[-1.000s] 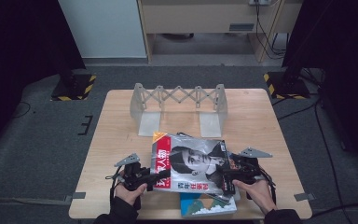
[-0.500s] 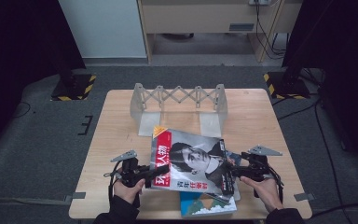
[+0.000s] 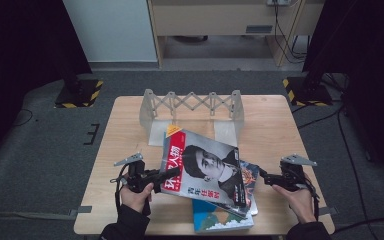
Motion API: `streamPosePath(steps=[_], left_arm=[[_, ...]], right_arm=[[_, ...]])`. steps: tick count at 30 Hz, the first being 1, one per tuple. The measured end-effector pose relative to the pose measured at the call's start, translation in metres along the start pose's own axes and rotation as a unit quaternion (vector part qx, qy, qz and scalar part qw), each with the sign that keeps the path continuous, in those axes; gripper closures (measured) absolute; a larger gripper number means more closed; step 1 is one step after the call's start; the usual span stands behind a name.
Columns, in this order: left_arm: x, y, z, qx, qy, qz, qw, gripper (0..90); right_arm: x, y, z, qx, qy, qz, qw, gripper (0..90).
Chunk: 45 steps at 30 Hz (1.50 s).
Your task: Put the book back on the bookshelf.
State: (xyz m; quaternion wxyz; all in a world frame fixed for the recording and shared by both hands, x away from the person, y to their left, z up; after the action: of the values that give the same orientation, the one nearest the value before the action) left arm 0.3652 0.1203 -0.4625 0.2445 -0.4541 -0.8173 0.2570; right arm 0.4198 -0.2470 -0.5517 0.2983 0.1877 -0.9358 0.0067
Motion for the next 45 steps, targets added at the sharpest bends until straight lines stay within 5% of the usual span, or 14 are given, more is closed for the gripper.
streamPosePath(steps=[11,25,33,45], left_arm=[[-0.002,-0.011,-0.015,0.007,-0.014,0.006,0.9999,83.9],[-0.002,-0.03,-0.051,-0.028,-0.045,0.011,0.9985,86.3],[-0.001,-0.042,-0.063,-0.048,-0.057,0.016,0.9971,86.4],[0.018,-0.045,-0.079,-0.049,-0.088,0.014,0.9948,86.4]], right_arm=[[-0.003,-0.022,0.017,0.023,0.044,0.041,0.9979,8.3],[-0.01,-0.03,0.036,0.049,0.092,0.055,0.9931,6.6],[-0.011,-0.03,0.039,0.032,0.076,0.051,0.9952,6.0],[-0.012,-0.03,0.04,0.028,0.064,0.043,0.9966,4.7]])
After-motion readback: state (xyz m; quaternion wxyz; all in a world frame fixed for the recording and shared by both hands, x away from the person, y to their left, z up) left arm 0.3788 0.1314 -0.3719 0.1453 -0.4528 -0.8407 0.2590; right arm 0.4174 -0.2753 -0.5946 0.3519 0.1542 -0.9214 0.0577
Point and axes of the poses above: each handheld gripper's, and its own axes: x roughly backward along the jaws, z roughly out of its underside, y roughly to its left, the point moved 8 cm from there along -x, roughly forward along the jaws, and after that the axes turned 4 degrees about -y, right-handed, at the moved point
